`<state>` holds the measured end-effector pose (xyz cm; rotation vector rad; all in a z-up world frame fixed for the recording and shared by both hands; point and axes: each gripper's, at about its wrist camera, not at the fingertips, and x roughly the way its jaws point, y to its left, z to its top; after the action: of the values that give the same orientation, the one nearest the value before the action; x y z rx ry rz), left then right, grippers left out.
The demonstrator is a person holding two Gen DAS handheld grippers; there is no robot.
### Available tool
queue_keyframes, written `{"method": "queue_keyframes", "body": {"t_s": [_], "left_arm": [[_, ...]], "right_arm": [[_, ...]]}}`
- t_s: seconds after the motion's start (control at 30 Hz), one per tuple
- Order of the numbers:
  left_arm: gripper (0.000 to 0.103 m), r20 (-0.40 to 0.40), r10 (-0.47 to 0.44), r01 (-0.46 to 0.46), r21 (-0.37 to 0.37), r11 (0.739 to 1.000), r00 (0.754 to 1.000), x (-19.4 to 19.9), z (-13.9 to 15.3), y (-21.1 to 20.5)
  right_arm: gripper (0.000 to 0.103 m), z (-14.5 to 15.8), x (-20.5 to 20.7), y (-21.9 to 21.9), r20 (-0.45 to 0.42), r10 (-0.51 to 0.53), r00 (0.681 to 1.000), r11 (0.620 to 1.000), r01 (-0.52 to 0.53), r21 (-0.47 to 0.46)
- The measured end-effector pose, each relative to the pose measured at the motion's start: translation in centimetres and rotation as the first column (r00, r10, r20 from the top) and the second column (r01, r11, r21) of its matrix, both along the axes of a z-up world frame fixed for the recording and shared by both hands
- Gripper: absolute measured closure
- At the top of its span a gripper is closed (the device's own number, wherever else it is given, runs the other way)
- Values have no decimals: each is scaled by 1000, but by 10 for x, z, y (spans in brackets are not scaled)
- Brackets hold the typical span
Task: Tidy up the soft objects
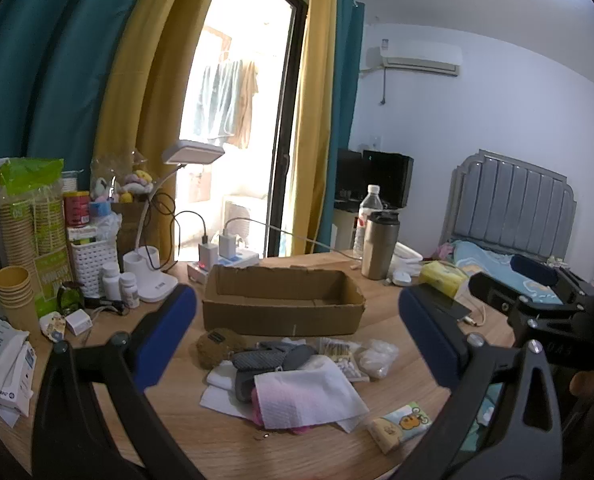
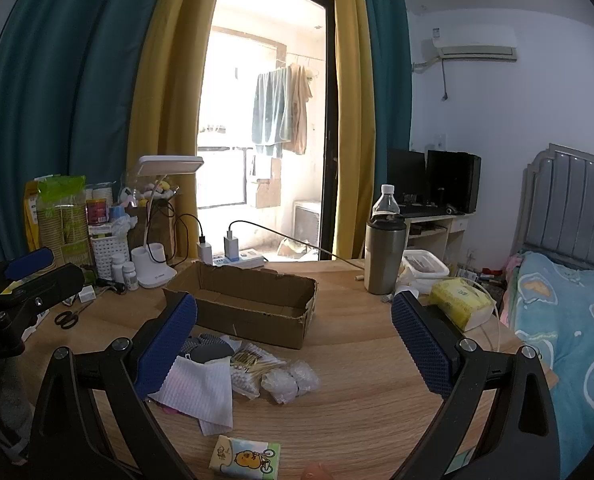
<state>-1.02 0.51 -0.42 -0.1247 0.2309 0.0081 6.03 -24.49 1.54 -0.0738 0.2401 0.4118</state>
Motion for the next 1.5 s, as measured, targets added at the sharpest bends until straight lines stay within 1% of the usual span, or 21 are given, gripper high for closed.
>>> {"method": "queue_keyframes", "body": {"t_s": [1.3, 1.5], "left_arm": [[1, -18, -6, 6, -14, 1000, 1000, 2, -5, -5], [1, -16, -6, 6, -16, 1000, 1000, 2, -6, -6]], "right_arm": [[3, -2, 0, 3, -7, 3, 1000, 1000, -3, -5], [3, -10, -4, 3, -17, 6, 1000, 1000, -6, -7]]}}
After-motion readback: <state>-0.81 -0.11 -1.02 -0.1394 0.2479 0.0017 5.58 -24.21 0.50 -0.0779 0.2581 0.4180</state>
